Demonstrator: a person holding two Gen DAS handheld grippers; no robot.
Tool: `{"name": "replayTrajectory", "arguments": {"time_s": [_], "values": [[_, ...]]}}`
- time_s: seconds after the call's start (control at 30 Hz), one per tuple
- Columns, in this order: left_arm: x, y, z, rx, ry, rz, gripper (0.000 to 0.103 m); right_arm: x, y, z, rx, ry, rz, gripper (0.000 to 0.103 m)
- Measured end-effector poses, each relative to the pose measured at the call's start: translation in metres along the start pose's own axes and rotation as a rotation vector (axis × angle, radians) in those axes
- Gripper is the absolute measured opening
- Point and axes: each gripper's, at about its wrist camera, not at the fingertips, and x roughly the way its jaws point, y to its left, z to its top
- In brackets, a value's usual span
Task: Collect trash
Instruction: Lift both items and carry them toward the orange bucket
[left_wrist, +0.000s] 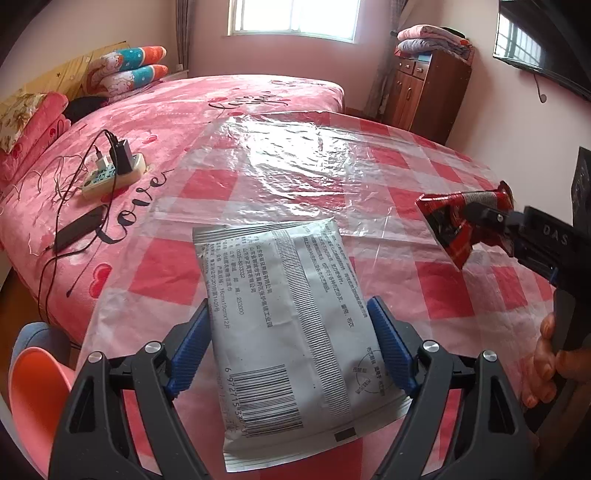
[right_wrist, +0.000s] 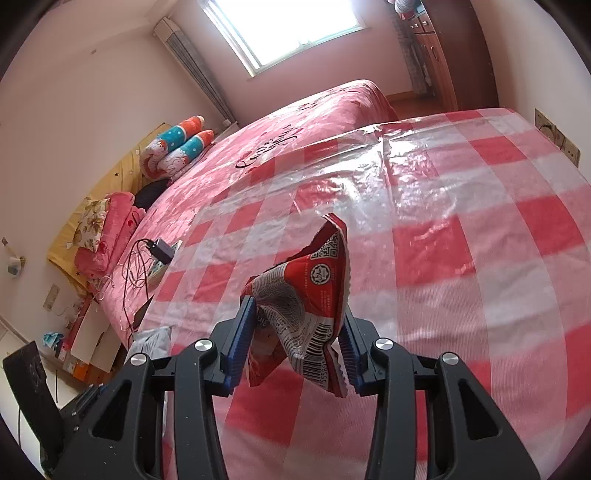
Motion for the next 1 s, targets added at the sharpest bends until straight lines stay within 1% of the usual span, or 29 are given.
{"name": "replayTrajectory", "arguments": {"time_s": [0.47,1.0], "values": [[-0.032,0.029,-0.021,-0.014,-0.018,0.014,0.082,-0.029,0.020,-0.038,-0.015,0.031,-0.002,0.044],[-0.062,0.077,-0.041,-0.073,-0.043,0.028,0.082,-0.041,0.054,-0.068,-0.065,0.071,-0.016,0.044]]}}
